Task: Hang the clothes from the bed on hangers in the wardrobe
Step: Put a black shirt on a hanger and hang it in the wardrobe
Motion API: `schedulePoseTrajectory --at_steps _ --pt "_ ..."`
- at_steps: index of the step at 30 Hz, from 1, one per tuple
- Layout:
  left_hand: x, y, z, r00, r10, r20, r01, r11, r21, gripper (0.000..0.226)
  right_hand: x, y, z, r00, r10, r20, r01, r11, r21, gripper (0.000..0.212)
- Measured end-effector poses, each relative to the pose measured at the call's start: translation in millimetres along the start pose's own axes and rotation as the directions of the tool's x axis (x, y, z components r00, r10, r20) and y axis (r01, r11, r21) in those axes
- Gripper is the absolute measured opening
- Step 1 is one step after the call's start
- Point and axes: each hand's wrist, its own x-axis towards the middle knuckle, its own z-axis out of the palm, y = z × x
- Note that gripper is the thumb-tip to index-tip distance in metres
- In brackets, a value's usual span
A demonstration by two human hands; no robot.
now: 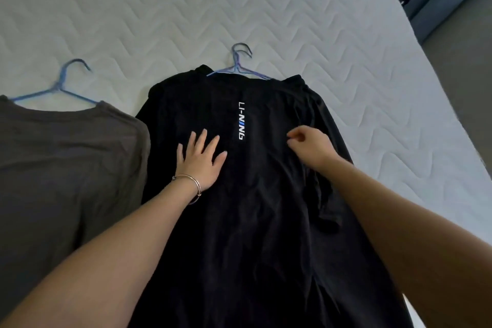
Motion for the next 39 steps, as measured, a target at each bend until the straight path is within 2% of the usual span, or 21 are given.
schedulePoseTrajectory --at_steps 2,6,9,11,16,18,20,24,27,29,30,31,33,35,38,39 --pt "20.6 -6.7 19.1 1.0 -0.006 -0.018 0.007 0.996 0.086 0.058 44.1 -12.7 4.5 0.994 -0.089 -0.064 0.085 0.995 -0.05 0.031" --pt "31.2 -26.1 50.0 0.968 0.084 -0.236 -0.029 0.974 0.226 0.062 127.1 -33.2 19.3 0.963 -0.226 -0.145 0.197 0.961 -0.195 0.043" --pt "34.7 -30.5 57.2 0.949 0.127 -0.287 -0.051 0.965 0.257 0.059 174.1 -48.1 28.4 0.972 -0.211 -0.102 0.173 0.94 -0.293 0.047" --pt "36.2 -31.8 59.3 0.944 0.13 -0.303 -0.051 0.966 0.255 0.058 193.6 -52.7 32.6 0.975 -0.199 -0.098 0.152 0.92 -0.362 0.038" --pt "36.8 -32.6 62.3 0.937 0.154 -0.314 -0.059 0.954 0.293 0.058 194.0 -55.7 33.2 0.94 -0.275 -0.2 0.149 0.863 -0.483 0.027" --pt "37.1 -32.0 62.3 0.935 0.155 -0.32 -0.061 0.956 0.286 0.057 185.8 -59.4 29.3 0.93 -0.29 -0.225 0.171 0.885 -0.433 0.026" --pt "36.6 -30.8 62.5 0.931 0.152 -0.331 -0.063 0.963 0.263 0.057 169.9 -65.9 22.4 0.927 -0.266 -0.263 0.183 0.936 -0.3 0.024" --pt "29.6 -24.8 53.0 0.945 0.138 -0.296 -0.089 0.981 0.171 0.058 117.5 -70.7 1.9 0.896 -0.288 -0.337 0.27 0.958 -0.1 0.02" --pt "30.6 -21.6 37.1 0.986 0.076 -0.148 -0.066 0.996 0.066 0.056 68.6 -64.9 -18.8 0.897 -0.277 -0.345 0.298 0.954 0.01 0.017" --pt "26.7 -14.6 7.4 1.0 0.01 0.006 -0.009 0.992 -0.129 0.051 32.8 -61.0 -30.2 0.916 -0.256 -0.309 0.304 0.945 0.118 0.012" --pt "18.7 -8.2 -11.7 0.999 -0.018 0.037 0.028 0.957 -0.288 0.046 14.7 -60.2 -33.8 0.925 -0.25 -0.286 0.303 0.94 0.158 0.008" --pt "6.4 0.7 -30.4 1.0 -0.024 0.009 0.026 0.902 -0.431 0.041 -4.4 -60.8 -36.5 0.932 -0.249 -0.263 0.302 0.935 0.184 0.006" --pt "-30.5 23.1 -63.5 0.985 0.031 -0.169 -0.119 0.835 -0.537 0.033 -44.6 -67.1 -38.4 0.942 -0.251 -0.225 0.3 0.928 0.22 0.007" --pt "-75.3 50.3 -91.6 0.958 0.082 -0.275 -0.243 0.742 -0.625 0.03 -86.8 -76.2 -39.1 0.95 -0.236 -0.203 0.285 0.922 0.262 0.009" --pt "-140.0 82.6 -131.5 0.969 0.021 -0.245 -0.224 0.489 -0.843 0.033 -155.1 -91.2 -40.4 0.959 -0.226 -0.169 0.268 0.919 0.29 0.007" --pt "-160.1 89.1 -144.5 0.971 0.016 -0.241 -0.221 0.46 -0.86 0.033 -178.9 -96.8 -41.2 0.96 -0.228 -0.164 0.269 0.916 0.297 0.006"
